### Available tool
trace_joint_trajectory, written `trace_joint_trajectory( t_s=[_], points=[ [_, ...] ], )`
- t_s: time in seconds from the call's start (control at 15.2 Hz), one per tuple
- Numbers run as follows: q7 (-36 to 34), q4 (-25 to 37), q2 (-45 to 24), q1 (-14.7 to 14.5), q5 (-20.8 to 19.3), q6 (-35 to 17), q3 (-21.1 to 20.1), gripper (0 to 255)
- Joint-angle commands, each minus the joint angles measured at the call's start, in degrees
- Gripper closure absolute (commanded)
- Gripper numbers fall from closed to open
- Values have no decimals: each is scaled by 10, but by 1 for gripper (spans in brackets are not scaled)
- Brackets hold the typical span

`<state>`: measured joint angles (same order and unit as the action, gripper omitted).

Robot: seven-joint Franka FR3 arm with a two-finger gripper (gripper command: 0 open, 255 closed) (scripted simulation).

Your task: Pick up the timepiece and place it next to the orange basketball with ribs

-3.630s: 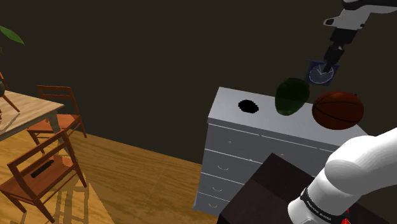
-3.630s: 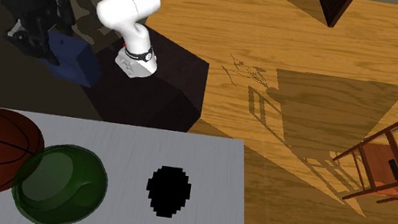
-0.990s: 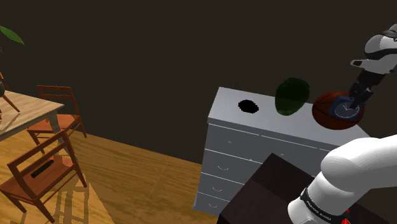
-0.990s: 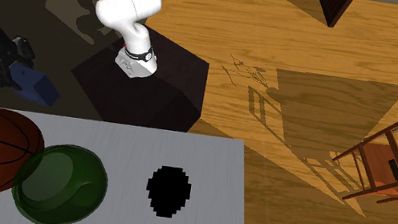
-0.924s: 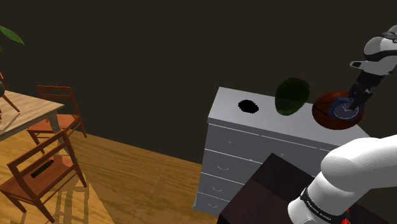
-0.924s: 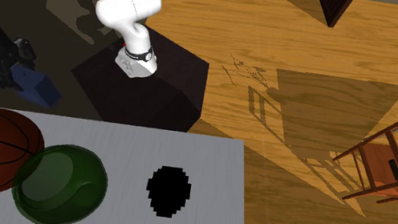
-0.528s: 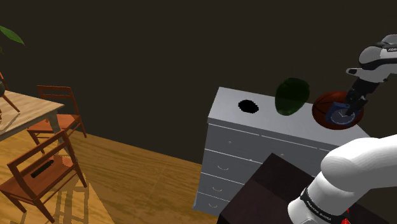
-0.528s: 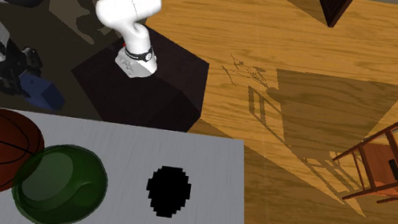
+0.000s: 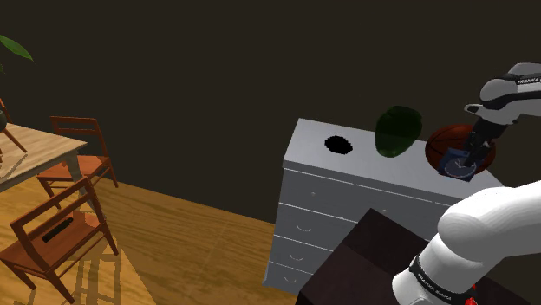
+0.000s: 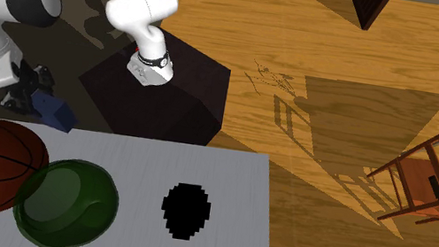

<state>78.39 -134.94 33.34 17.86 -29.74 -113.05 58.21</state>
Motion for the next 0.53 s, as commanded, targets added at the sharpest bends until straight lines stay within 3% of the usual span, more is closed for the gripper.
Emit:
trace_joint_trajectory(
  t_s=[0.0,0.46],
  points=[
    [-1,-11,-5,-2,-3,-17,9,255],
    [1,-43,-30,-19,-11,-77,52,255]
  ],
)
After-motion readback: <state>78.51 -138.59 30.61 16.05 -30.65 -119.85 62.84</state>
